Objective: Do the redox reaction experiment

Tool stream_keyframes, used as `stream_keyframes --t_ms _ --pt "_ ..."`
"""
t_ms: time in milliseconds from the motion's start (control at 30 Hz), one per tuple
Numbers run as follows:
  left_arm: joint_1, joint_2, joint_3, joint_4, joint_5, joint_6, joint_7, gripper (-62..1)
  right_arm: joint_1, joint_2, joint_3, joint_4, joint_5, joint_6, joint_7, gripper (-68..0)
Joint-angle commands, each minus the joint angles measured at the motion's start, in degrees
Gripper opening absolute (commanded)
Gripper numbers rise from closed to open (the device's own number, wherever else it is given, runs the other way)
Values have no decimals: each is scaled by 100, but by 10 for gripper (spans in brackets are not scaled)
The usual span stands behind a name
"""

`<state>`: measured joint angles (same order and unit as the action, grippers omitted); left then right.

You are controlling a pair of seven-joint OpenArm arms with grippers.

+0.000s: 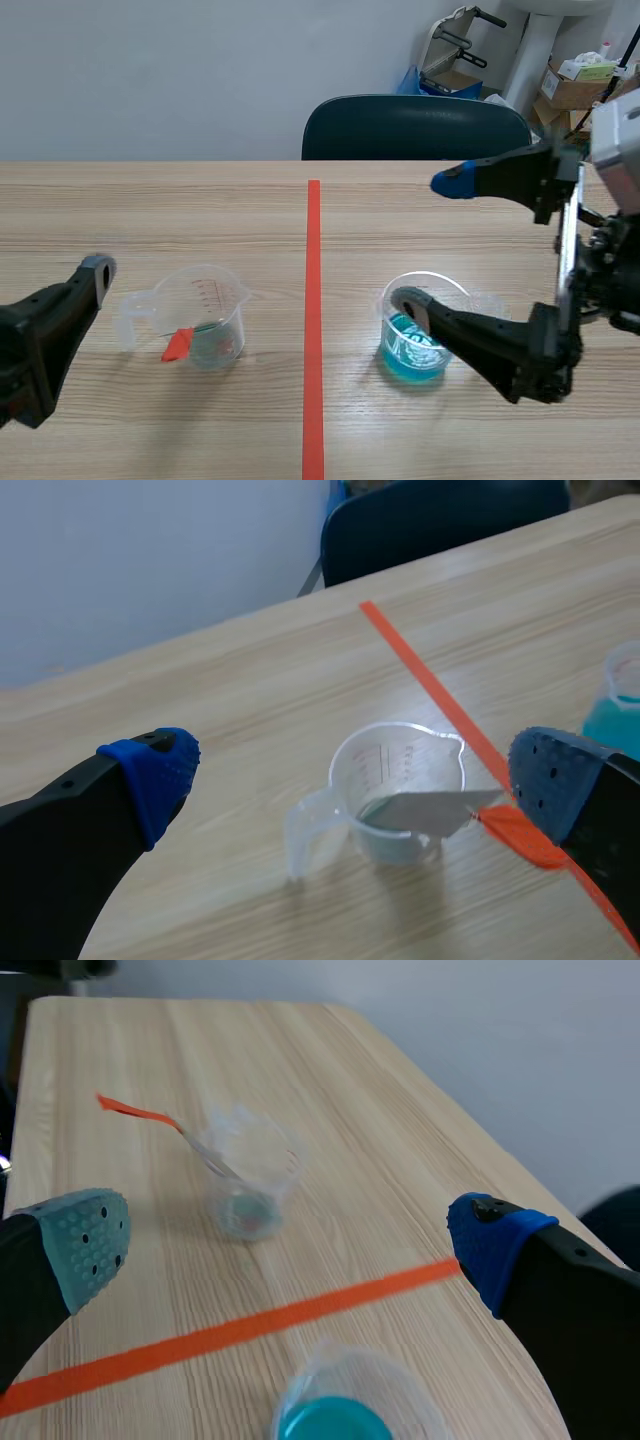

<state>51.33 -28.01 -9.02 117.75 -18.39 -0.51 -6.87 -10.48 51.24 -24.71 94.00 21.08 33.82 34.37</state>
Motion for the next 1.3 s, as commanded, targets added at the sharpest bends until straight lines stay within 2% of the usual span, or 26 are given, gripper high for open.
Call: stream_keyframes --t_ms 0,167,267,333,433,533,667,833,1000,1267 --pt "-140 68 -35 116 -20 -195 -70 14 -317 -48 382 109 133 0 -83 4" --pt "-485 68 -79 116 -17 -944 -20 14 -1561 -192 1832 658 260 4 -627 4" --pt "-636 68 -142 116 7 -1270 164 14 -2140 -549 2616 1016 258 76 -999 4" --pt "-737 79 -166 116 24 -1399 267 14 -2485 -850 3058 1276 256 216 -1228 4" --pt "-872 186 -262 116 105 -1692 398 14 -2957 -1276 3545 1731 251 393 -1574 4" --pt "-949 249 -328 116 175 -1943 389 14 -3432 -1598 3919 2208 256 437 -1840 4" --pt "-964 260 -345 116 177 -2114 372 14 -4083 -1834 4328 2708 262 435 -1928 4" --pt "-962 334 -345 114 184 -2175 369 14 -4699 -1932 4664 2887 623 304 -1919 4" --pt "-960 337 -345 114 175 -2173 341 14 -4732 -1939 4666 2885 636 85 -1930 4" --pt "-960 337 -343 114 177 -2173 376 14 -4730 -1939 4666 2885 636 66 -1954 4"
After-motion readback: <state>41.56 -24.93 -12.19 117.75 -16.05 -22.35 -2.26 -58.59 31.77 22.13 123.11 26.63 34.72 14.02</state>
